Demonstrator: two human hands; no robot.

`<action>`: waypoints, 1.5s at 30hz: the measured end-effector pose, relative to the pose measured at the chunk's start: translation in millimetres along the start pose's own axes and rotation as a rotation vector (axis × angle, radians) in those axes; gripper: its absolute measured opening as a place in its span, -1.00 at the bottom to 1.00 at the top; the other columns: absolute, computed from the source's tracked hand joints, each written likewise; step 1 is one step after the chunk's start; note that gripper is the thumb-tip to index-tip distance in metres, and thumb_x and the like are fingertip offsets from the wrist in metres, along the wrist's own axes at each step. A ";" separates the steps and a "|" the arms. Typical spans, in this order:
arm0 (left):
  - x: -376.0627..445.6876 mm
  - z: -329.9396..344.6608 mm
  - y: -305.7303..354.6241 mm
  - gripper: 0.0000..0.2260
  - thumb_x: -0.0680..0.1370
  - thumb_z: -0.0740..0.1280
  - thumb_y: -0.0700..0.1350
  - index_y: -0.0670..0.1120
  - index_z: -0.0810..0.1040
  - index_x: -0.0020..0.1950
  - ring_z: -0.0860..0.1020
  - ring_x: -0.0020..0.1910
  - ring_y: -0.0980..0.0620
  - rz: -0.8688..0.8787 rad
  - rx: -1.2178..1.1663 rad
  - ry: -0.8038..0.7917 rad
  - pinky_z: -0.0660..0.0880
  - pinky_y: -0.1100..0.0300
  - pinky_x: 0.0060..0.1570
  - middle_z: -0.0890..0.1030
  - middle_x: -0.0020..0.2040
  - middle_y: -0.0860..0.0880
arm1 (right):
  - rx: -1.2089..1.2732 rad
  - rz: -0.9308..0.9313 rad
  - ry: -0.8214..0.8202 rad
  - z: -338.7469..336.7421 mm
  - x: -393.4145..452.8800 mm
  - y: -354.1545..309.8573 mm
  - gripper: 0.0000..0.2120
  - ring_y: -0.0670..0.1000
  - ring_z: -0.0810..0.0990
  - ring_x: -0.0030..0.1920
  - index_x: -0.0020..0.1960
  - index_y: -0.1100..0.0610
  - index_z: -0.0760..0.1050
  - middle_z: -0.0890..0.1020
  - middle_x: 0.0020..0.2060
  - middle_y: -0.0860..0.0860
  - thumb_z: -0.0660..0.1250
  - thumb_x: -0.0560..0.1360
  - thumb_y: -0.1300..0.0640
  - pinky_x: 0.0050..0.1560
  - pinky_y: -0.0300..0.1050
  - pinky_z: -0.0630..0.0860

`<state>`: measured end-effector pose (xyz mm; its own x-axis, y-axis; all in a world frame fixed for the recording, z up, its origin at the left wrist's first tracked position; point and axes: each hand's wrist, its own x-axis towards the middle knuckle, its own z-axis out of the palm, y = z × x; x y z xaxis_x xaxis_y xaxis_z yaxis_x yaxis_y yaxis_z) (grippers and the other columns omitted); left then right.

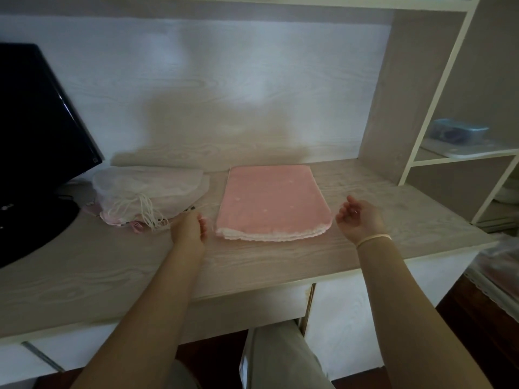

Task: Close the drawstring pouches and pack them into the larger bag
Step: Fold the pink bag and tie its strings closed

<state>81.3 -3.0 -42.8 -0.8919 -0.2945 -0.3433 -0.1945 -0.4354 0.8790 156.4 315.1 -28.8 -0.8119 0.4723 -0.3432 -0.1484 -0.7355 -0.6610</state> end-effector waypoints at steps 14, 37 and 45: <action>-31.8 18.7 37.6 -0.80 0.40 0.36 -0.30 -0.07 0.69 -0.09 0.64 -0.28 0.01 0.628 0.804 -0.238 0.59 0.15 -0.12 0.68 -0.27 -0.03 | -0.310 -0.049 -0.525 45.5 -37.1 -8.4 -0.79 0.08 0.68 0.00 0.15 0.22 0.46 0.66 0.12 0.12 0.12 0.57 0.28 -0.11 -0.14 0.58; 7.6 -27.0 6.3 -0.75 0.49 0.28 -0.33 -0.23 0.66 0.10 0.58 0.10 -0.26 0.744 1.428 0.071 0.51 -0.02 0.11 0.63 0.09 -0.25 | -0.144 -0.187 0.326 -4.4 8.5 -22.7 -0.52 -0.09 0.63 -0.01 0.51 0.27 0.06 0.33 0.46 0.12 -0.09 0.68 0.05 -0.01 -0.22 0.52; 5.6 -24.3 7.8 -0.71 0.49 0.18 -0.16 -0.27 0.63 -0.22 0.64 -0.27 -0.13 0.459 1.029 0.029 0.53 0.09 -0.22 0.67 -0.28 -0.21 | 0.140 -0.148 0.228 -15.0 1.9 -20.9 -0.60 0.20 0.55 0.21 0.42 0.36 0.21 0.53 0.20 0.23 -0.14 0.68 0.21 0.16 0.00 0.53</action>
<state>84.7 -28.7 -45.9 -0.9584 -0.2719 0.0871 -0.1066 0.6236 0.7744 166.5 338.7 -25.6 -0.6303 0.6644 -0.4016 -0.3445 -0.7029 -0.6223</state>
